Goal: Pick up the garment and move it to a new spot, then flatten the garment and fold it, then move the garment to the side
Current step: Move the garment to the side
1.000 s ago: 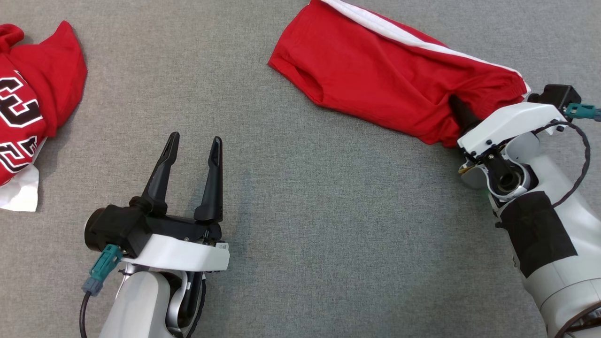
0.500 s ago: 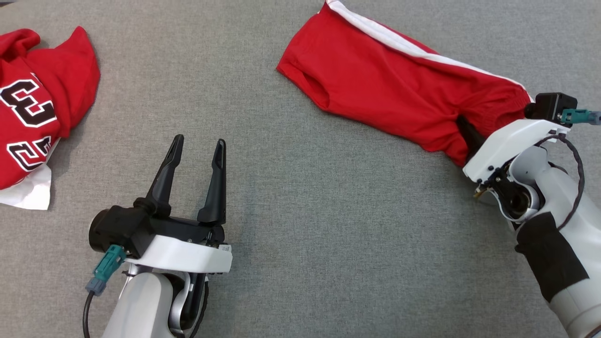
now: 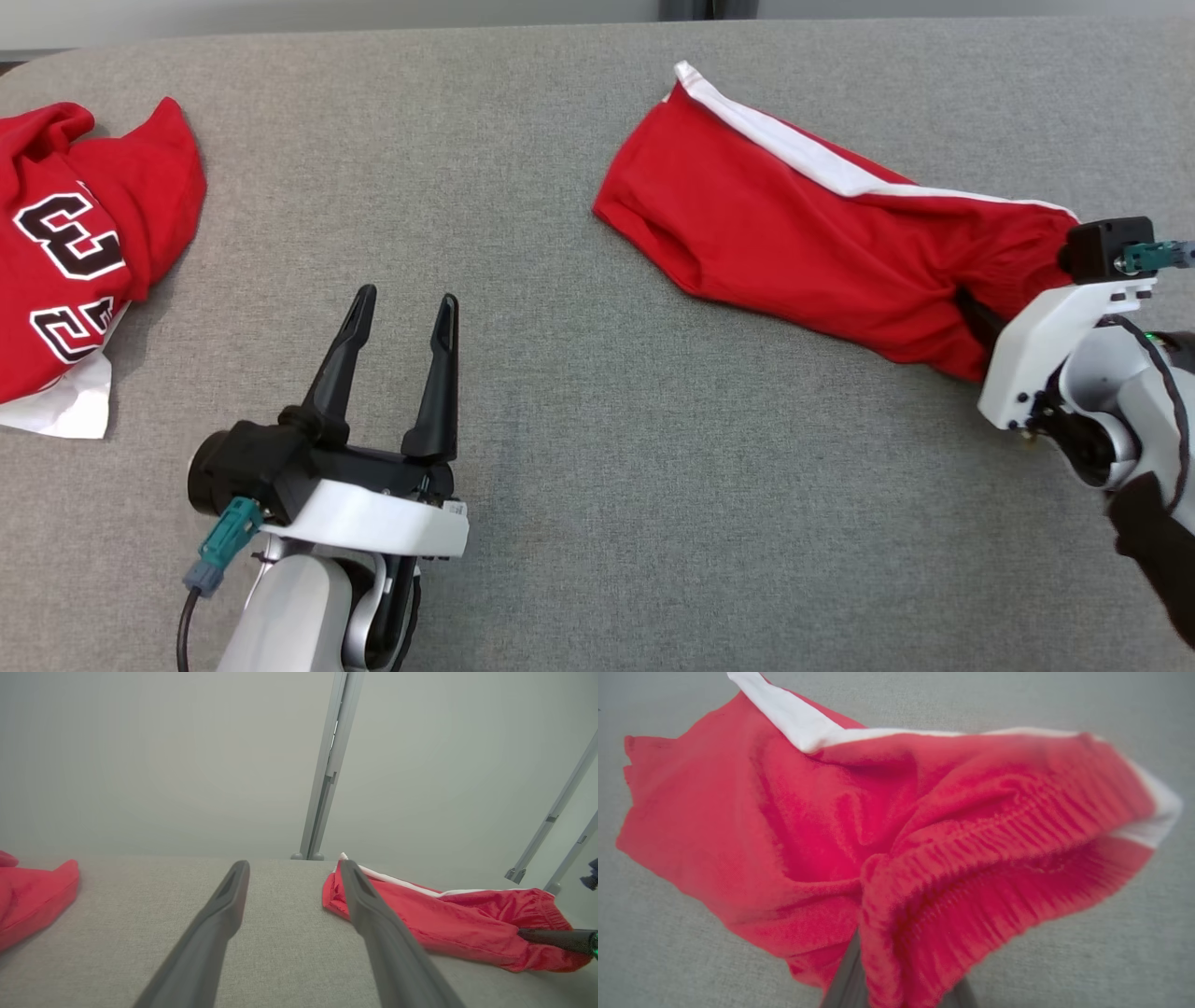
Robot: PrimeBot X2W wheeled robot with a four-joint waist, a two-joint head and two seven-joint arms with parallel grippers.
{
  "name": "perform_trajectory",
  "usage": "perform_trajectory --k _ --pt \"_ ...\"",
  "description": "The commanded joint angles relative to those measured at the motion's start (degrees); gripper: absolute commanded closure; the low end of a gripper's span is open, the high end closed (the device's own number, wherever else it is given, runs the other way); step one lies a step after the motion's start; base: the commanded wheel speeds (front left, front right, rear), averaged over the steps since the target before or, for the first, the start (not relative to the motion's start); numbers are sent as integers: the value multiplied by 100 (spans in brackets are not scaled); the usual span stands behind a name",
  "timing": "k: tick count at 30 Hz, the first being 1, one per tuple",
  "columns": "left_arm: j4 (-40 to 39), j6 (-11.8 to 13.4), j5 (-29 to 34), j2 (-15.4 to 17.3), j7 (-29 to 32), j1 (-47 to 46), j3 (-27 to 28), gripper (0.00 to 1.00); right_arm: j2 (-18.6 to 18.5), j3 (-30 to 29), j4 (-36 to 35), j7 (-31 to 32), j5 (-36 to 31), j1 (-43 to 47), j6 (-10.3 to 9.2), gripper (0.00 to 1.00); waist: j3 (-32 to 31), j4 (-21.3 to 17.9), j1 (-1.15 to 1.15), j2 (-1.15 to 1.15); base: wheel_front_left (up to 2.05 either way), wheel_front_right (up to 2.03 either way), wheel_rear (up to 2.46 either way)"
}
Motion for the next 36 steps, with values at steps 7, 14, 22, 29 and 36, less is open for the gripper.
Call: perform_trajectory --k 7,14,22,29,36 --pt "36 19 -29 22 3 63 -23 0 -709 375 -184 110 -448 -152 0 100 -34 32 0 0 0 0 0" --pt "50 -19 -35 24 2 -81 -108 0 -1321 947 -87 219 -796 -520 -1 100 62 170 0 0 0 0 0" --pt "80 8 -47 22 2 -82 -185 0 -2009 1690 439 350 -1397 -1166 -1 100 169 416 0 0 0 0 0" --pt "70 33 -103 20 3 -68 -245 0 -2111 2369 763 324 -1812 -1652 -1 100 233 538 0 0 0 0 0" --pt "115 79 -116 22 3 -124 -308 0 -1617 2601 1025 575 -1588 -1976 -1 100 203 570 0 0 0 0 0"
